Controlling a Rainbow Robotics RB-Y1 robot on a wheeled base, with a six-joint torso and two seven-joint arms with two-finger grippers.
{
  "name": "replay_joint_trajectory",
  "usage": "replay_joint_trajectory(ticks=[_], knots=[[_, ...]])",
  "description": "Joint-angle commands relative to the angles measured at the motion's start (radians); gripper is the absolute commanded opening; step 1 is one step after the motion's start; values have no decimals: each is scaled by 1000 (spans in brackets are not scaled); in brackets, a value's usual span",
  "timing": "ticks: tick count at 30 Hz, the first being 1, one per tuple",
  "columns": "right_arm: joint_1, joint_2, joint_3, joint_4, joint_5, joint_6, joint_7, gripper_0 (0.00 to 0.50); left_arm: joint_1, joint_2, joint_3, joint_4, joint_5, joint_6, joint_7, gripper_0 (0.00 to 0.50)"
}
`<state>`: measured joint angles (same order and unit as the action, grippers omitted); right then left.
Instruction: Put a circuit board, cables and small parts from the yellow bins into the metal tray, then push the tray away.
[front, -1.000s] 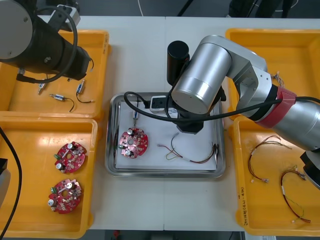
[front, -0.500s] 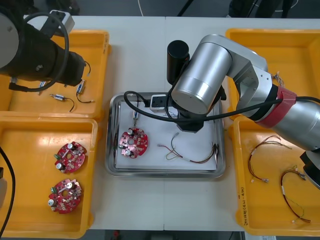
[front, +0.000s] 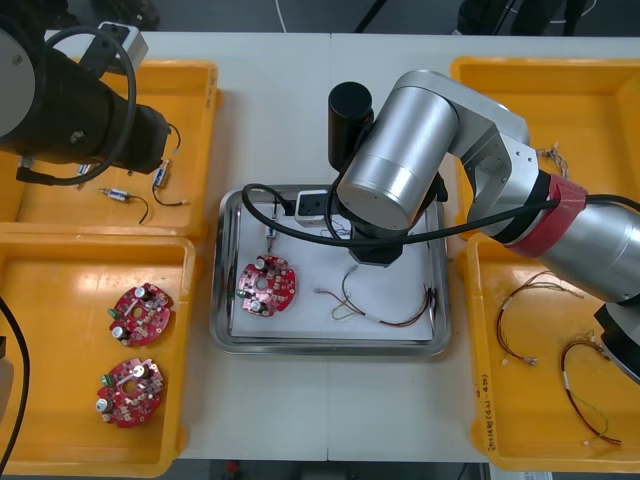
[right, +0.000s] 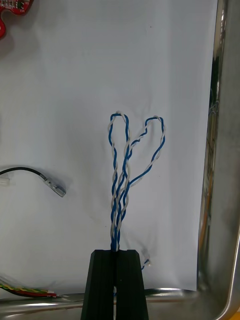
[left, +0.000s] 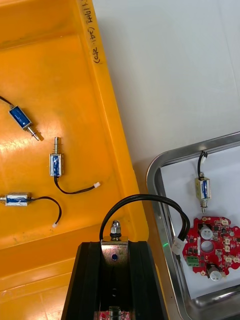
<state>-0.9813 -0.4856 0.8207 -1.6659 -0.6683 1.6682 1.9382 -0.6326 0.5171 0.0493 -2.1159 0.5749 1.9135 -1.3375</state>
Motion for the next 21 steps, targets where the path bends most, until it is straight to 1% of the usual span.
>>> replay_joint_trajectory(ticks=[1, 5, 6, 7, 8, 21], knots=[[-36, 19, -26, -25, 12, 8, 8, 0, -29, -14, 20, -10, 5, 6, 126, 0], [-36, 21, -26, -25, 21, 11, 8, 0, -58, -14, 17, 24, 6, 6, 127, 1], [-36, 19, -26, -25, 24, 11, 10, 52, -61, -14, 15, 28, 5, 6, 129, 2], [-36, 19, -26, -25, 24, 10, 8, 364, -65, -14, 14, 36, 5, 6, 129, 1], [-36, 19, -26, -25, 24, 11, 8, 500, -68, -14, 14, 42, 5, 6, 129, 1], [-36, 21, -26, -26, 32, 15, 10, 500, -98, -14, 12, 70, 10, 6, 132, 2]])
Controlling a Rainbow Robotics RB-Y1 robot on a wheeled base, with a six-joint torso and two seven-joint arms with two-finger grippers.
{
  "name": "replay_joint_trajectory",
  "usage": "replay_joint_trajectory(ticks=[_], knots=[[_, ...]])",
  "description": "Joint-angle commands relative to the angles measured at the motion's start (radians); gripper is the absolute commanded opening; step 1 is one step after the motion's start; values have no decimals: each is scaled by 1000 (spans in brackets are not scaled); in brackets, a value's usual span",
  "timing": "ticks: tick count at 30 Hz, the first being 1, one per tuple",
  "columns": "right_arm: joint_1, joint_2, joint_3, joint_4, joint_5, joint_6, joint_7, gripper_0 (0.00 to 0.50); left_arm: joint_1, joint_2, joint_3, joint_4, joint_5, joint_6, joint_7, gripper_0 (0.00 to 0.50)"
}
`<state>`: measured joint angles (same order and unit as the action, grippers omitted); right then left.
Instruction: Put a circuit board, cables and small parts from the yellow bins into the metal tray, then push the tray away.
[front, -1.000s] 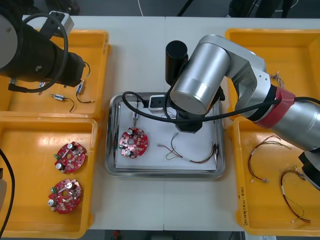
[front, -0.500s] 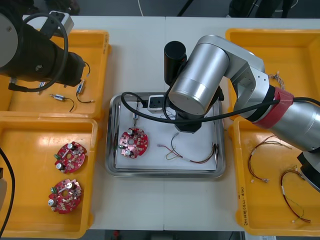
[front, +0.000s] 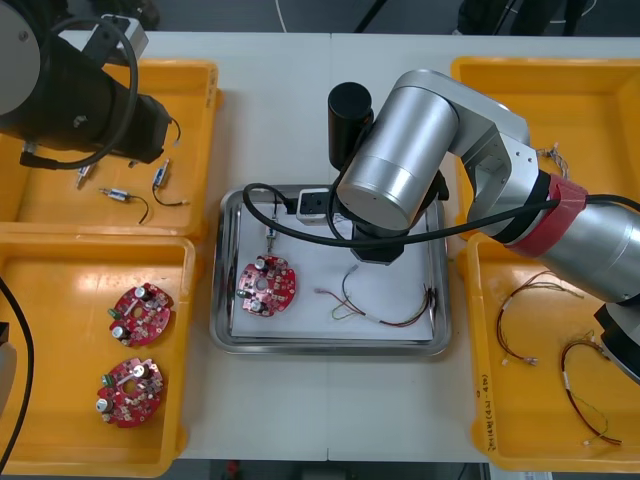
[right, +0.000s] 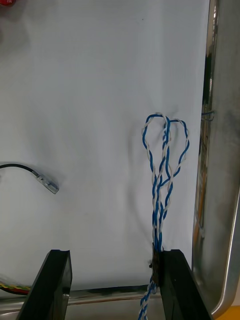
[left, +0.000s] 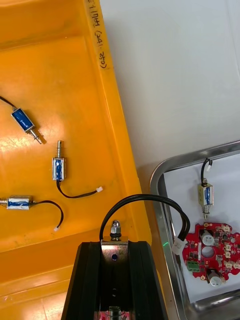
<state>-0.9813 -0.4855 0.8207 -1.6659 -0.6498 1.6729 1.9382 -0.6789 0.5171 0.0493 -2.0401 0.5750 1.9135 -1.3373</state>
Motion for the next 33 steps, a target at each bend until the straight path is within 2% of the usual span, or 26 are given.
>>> replay_joint_trajectory(ticks=[1, 15, 26, 29, 33], knots=[[-36, 21, -26, -26, 13, 11, 10, 500, -51, -14, 12, -6, 11, 6, 133, 2], [-36, 1, -26, -44, 67, 14, 15, 500, -56, -14, 14, -6, 20, 6, 138, 1], [-36, -7, -26, -46, 68, 21, 11, 500, -59, -14, 14, -6, 20, 6, 138, 2], [-36, -10, -45, -61, 68, 42, 5, 500, -65, -14, 12, -6, 25, 6, 139, 3], [-34, -8, -89, -97, 64, 123, -1, 500, -67, -14, 14, -6, 28, 6, 144, 1]])
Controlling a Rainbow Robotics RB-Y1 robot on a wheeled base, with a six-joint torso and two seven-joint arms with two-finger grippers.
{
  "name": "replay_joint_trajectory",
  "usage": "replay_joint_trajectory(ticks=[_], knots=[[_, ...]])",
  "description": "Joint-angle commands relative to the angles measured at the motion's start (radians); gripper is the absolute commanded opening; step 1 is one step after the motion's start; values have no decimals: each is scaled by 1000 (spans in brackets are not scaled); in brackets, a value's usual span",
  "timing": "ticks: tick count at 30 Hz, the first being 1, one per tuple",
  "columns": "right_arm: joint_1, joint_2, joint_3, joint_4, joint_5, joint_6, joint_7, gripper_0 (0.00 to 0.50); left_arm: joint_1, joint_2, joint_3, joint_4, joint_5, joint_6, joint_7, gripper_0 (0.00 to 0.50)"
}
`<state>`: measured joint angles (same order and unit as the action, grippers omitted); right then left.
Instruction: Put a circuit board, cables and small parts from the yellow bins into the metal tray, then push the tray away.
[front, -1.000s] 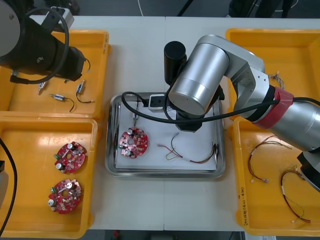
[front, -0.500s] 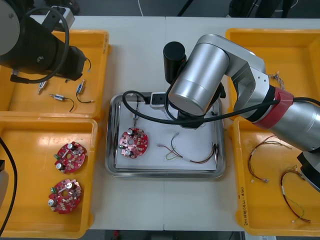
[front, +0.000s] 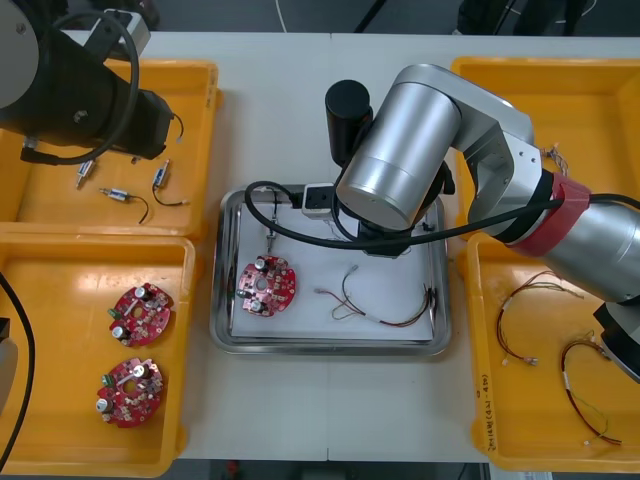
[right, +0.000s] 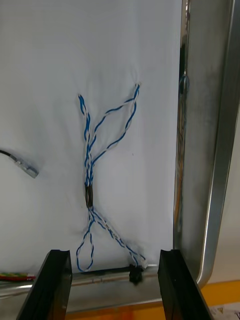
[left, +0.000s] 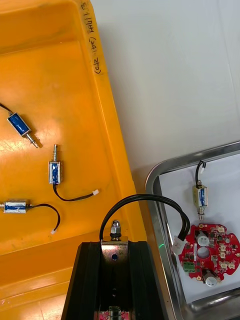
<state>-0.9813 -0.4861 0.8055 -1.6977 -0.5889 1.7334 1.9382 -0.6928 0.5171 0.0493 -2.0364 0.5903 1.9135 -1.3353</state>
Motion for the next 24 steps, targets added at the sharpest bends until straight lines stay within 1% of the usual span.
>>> replay_joint_trajectory(ticks=[1, 6, 14, 18, 24], knots=[[-34, -9, -88, -76, -2, 91, -4, 500, -54, -14, 12, -10, 16, 6, 142, 2], [-28, -8, -172, -106, -34, 186, -13, 500, -63, -14, 1, -10, 22, 6, 153, 1], [44, -16, -356, -197, -35, 186, -27, 500, -80, -16, -43, -10, 31, 6, 180, 2], [98, -42, -442, -264, -34, 186, -39, 500, -91, -16, -72, -10, 42, 6, 194, 2], [208, -120, -557, -370, -52, 186, -56, 500, -111, -40, -118, -10, 45, 6, 211, 1]])
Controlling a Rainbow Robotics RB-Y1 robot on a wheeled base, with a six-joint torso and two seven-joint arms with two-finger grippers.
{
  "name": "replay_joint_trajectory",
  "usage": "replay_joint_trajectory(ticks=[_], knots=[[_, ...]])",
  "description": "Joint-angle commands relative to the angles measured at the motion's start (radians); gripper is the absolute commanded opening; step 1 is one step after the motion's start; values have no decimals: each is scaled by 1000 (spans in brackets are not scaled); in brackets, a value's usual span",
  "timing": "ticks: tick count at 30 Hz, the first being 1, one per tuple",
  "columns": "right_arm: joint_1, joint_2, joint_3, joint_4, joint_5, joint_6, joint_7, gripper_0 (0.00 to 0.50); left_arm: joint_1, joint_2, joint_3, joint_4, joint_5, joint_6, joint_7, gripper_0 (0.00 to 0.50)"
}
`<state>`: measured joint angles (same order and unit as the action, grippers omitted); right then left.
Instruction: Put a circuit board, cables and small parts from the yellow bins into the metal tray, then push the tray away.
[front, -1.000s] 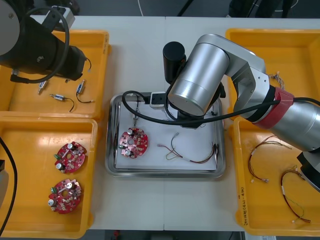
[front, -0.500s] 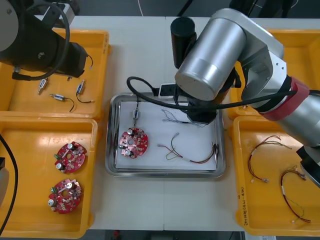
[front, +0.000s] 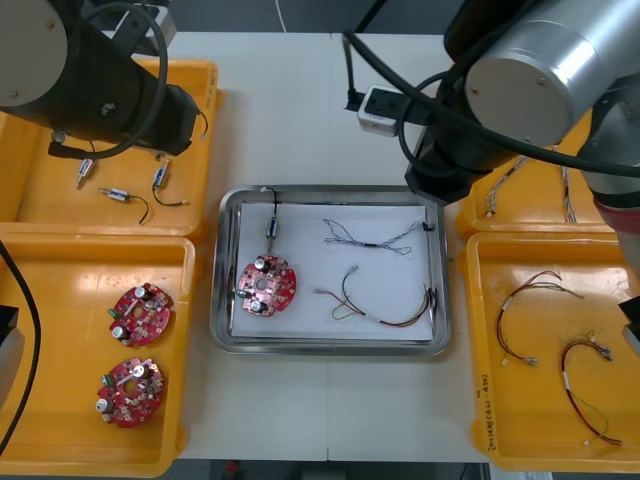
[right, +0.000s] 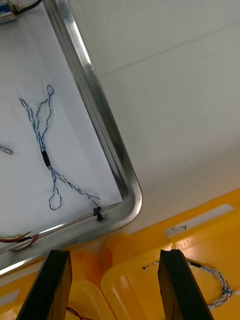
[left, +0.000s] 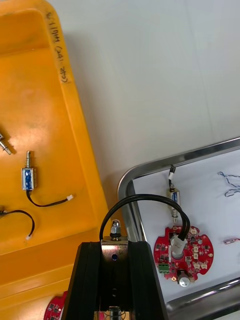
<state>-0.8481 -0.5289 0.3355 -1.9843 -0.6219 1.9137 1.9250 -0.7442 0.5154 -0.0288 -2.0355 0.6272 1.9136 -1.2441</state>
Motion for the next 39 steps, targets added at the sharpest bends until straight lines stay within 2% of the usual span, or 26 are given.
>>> replay_joint_trajectory(ticks=[1, 8, 16, 22, 27, 31, 39], knots=[[98, -92, -113, -99, -25, 6, -46, 500, -64, -44, -52, -11, 8, 6, 123, 1], [225, -154, -331, -137, -102, 6, -61, 500, -95, -72, -138, -9, 8, 6, 143, 1], [336, -181, -538, -137, -104, 6, -75, 500, -96, -107, -224, 29, 9, 4, 149, 3], [439, -197, -679, -137, -101, 6, -93, 500, -96, -124, -304, 127, 5, -94, 149, 2], [500, -197, -734, -137, -101, 6, -118, 500, -96, -127, -364, 195, -14, -165, 149, 2], [541, -189, -753, -137, -114, 6, -204, 500, -96, -130, -398, 247, -15, -219, 147, 3], [610, -137, -767, -162, -113, 6, -357, 500, -96, -130, -474, 342, -26, -327, 147, 2]])
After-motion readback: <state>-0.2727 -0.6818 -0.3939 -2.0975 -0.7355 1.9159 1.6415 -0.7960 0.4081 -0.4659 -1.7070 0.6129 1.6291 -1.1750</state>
